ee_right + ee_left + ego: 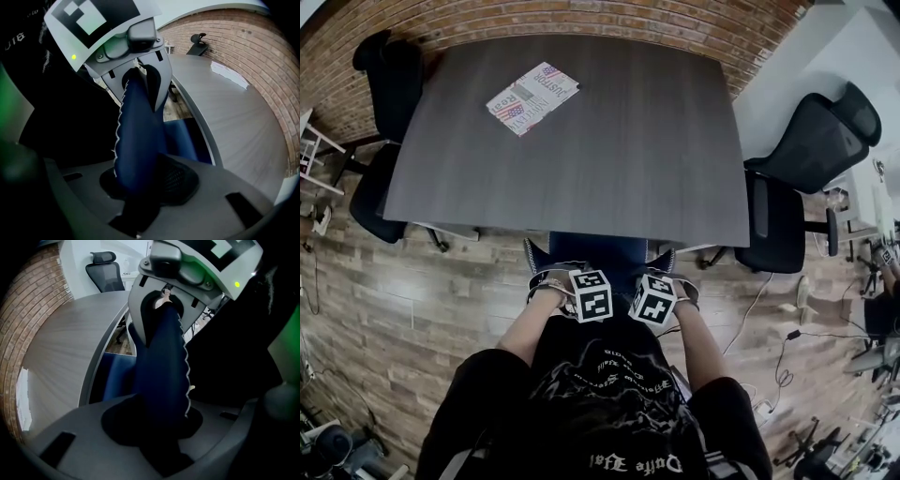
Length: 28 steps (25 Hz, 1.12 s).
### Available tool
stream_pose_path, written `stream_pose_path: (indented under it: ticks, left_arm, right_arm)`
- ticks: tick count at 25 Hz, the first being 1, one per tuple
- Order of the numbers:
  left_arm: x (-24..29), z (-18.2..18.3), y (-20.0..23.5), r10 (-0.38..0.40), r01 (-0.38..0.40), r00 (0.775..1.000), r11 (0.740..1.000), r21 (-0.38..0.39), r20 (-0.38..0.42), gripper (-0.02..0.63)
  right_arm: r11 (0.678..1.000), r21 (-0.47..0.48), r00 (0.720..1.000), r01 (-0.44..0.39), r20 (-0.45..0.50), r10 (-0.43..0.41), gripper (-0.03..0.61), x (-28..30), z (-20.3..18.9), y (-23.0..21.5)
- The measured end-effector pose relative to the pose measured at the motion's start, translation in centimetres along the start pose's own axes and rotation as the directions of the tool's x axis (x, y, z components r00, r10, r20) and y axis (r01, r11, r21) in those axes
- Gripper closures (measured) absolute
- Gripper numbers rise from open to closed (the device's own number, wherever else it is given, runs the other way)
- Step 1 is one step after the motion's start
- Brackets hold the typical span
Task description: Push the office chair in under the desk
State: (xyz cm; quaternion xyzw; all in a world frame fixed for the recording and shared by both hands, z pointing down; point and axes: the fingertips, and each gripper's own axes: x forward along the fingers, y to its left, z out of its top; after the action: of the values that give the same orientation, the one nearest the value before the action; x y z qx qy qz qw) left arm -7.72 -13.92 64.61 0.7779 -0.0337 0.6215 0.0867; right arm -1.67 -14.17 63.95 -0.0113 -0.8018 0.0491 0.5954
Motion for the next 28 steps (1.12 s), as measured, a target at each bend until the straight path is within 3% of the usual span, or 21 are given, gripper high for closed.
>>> stream_pose_path:
  ticks: [28]
  left_arm:
    - [0.1, 0.8, 3.4, 0.015, -0.015, 1.0, 1.0, -0.006, 0.001, 0.489]
  right_arm:
    - [1.0, -0.016, 1.0, 0.015, 0.005, -0.015, 0.479, -0.1, -0.1, -3.6]
